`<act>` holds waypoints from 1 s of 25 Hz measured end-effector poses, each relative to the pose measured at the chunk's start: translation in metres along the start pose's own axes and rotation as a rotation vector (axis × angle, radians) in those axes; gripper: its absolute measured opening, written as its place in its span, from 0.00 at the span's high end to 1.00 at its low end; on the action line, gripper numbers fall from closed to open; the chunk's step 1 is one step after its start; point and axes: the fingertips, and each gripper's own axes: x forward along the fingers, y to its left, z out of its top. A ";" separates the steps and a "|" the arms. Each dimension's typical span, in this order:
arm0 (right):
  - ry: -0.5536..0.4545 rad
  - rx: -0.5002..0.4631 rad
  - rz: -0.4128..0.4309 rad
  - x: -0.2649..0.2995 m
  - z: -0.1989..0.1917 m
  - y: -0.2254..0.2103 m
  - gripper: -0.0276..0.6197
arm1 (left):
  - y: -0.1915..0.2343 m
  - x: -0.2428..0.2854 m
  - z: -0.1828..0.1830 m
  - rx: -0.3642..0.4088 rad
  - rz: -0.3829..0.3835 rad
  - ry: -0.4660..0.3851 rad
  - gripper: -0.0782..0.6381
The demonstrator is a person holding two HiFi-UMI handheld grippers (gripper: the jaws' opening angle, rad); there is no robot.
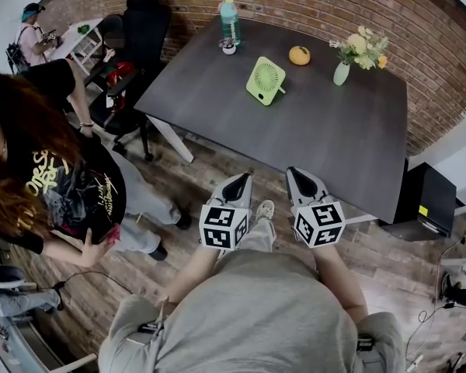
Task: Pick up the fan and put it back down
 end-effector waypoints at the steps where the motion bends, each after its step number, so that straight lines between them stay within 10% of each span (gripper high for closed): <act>1: -0.001 0.004 0.002 0.000 0.000 0.000 0.95 | 0.000 0.001 -0.001 -0.002 0.000 0.002 0.86; 25: 0.001 0.002 -0.017 0.004 -0.002 0.000 0.96 | -0.003 0.002 -0.001 -0.017 -0.004 0.005 0.86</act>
